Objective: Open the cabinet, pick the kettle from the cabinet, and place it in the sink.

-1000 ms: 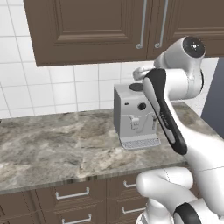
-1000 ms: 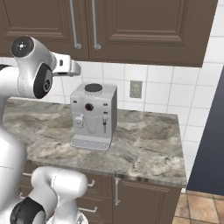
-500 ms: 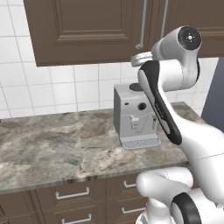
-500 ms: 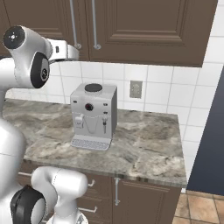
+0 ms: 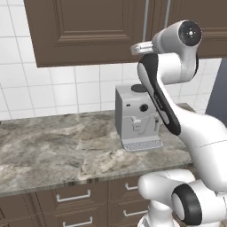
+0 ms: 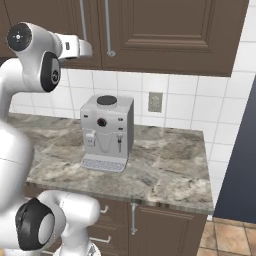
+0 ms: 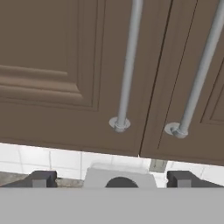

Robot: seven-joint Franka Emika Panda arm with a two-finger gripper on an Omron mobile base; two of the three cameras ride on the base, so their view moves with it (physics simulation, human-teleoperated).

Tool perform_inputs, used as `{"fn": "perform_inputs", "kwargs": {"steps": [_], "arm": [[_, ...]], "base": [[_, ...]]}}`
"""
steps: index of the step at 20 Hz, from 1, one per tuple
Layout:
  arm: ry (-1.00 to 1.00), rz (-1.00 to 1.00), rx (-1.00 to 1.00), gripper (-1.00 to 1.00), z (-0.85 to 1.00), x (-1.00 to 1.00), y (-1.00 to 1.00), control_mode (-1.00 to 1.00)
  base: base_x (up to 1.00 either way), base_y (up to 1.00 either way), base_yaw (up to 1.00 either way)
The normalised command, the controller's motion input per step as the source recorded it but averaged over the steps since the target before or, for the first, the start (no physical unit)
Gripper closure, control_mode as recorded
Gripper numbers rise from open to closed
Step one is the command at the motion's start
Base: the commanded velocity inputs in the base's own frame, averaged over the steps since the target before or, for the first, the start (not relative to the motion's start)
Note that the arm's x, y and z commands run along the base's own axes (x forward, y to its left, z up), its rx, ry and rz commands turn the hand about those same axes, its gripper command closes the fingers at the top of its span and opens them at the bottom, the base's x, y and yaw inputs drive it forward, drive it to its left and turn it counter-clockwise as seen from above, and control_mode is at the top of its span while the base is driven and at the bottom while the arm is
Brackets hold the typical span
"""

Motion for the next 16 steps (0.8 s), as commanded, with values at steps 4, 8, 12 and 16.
{"fn": "perform_inputs", "kwargs": {"steps": [4, 8, 12, 16], "arm": [[-0.05, 0.0, 0.08, -1.0, 0.33, 0.28, 0.0, -1.0], [-0.11, 0.0, 0.09, -1.0, 0.32, 0.29, -0.03, -1.0], [-0.1, 0.0, 0.04, -1.0, 0.29, 0.33, 0.0, -1.0], [-0.02, 0.0, 0.04, -1.0, 0.24, 0.37, -0.04, -1.0]], "base": [[0.0, 0.0, 0.0], [0.0, 0.0, 0.0], [0.0, 0.0, 0.0], [0.0, 0.0, 0.0]]}}
